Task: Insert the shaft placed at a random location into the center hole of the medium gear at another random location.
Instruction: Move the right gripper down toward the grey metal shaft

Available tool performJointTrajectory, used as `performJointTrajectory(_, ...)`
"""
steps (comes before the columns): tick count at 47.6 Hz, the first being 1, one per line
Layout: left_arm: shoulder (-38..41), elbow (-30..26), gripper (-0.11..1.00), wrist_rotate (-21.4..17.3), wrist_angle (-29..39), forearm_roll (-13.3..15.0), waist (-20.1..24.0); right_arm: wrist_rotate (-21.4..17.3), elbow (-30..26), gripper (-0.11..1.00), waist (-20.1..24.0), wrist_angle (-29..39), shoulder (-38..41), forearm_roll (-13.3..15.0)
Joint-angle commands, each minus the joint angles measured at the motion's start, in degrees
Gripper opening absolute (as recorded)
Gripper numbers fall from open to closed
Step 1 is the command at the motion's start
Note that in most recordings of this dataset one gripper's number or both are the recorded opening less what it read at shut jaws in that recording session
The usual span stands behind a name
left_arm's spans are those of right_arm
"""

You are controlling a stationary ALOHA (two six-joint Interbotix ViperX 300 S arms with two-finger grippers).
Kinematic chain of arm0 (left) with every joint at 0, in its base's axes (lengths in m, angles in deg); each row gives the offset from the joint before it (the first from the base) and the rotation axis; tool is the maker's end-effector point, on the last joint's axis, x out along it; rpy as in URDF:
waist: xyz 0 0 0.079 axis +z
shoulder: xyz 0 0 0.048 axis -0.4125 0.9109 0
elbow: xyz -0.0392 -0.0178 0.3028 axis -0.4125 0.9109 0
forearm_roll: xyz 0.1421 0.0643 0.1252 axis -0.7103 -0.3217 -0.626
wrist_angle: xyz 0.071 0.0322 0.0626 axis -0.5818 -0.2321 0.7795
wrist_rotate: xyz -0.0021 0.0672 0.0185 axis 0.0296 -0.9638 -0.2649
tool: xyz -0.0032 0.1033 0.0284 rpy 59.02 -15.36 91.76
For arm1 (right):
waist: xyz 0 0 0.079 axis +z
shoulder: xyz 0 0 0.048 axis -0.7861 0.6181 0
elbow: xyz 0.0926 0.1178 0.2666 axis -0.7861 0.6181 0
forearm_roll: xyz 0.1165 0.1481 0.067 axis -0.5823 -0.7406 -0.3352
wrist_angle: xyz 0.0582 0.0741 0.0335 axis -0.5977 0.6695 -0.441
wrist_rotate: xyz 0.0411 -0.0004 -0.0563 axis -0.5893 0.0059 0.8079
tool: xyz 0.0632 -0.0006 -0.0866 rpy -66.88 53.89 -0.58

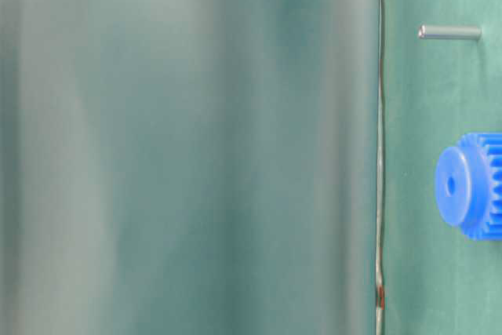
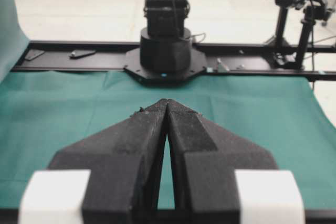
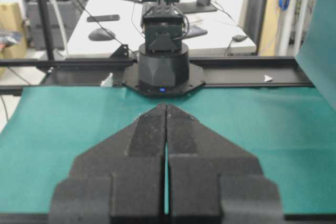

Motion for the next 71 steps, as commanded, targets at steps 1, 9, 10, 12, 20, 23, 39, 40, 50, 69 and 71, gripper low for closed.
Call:
performJointTrajectory(1, 1.14, -1.58, 0.0, 0.18, 2.02, -0.97, -0.53, 0.44, -0.35, 0.01, -0.53, 0.09, 0.44, -0.09)
performJointTrajectory(9, 1.05, -1.67, 0.0, 0.53, 3.16, -0.97, -0.44, 0.18, -0.79, 0.01, -2.9, 0.62, 1.41, -0.18)
performJointTrajectory(10, 1.05, -1.67, 0.0, 0.53, 3.16, -0.97, -0.53, 0.18, -0.88, 0.01, -3.16, 0.7, 1.58, -0.18)
performJointTrajectory(12, 0.88, -1.67, 0.0, 0.53, 3.16, -0.97, -0.53, 0.18, -0.88, 0.01, -3.43, 0.7, 2.02, -0.18)
performJointTrajectory(20, 0.79, -1.67, 0.0, 0.35, 3.43, -0.97, -0.53, 0.18, -0.53, 0.01, -6.15, 0.44, 5.01, -0.18)
performJointTrajectory(23, 0.79, -1.67, 0.0, 0.35, 3.43, -0.97, -0.44, 0.09, -0.44, 0.01, -7.65, 0.0, 6.94, -0.26)
performJointTrajectory(39, 0.79, -1.58, 0.0, 0.35, 3.43, -0.97, -0.53, 0.26, -2.37, 0.7, -12.66, -6.42, 25.58, -0.62)
performJointTrajectory(40, 0.79, -1.58, 0.0, 0.35, 3.43, -0.97, -0.53, 0.35, -2.81, 0.75, -12.66, -6.68, 26.72, -0.7)
performJointTrajectory(50, 1.05, -1.58, 0.0, 0.35, 3.43, -0.97, -0.53, 0.53, -5.36, 0.83, -14.85, -10.02, 39.46, -0.7)
performJointTrajectory(69, 1.14, -1.49, 0.0, 0.35, 3.6, -0.97, -0.44, 0.53, -7.91, 0.83, -16.08, -12.57, 53.44, -0.7)
performJointTrajectory(71, 1.14, -1.49, 0.0, 0.35, 3.52, -0.97, -0.44, 0.53, -7.91, 0.83, -16.08, -12.83, 54.05, -0.7)
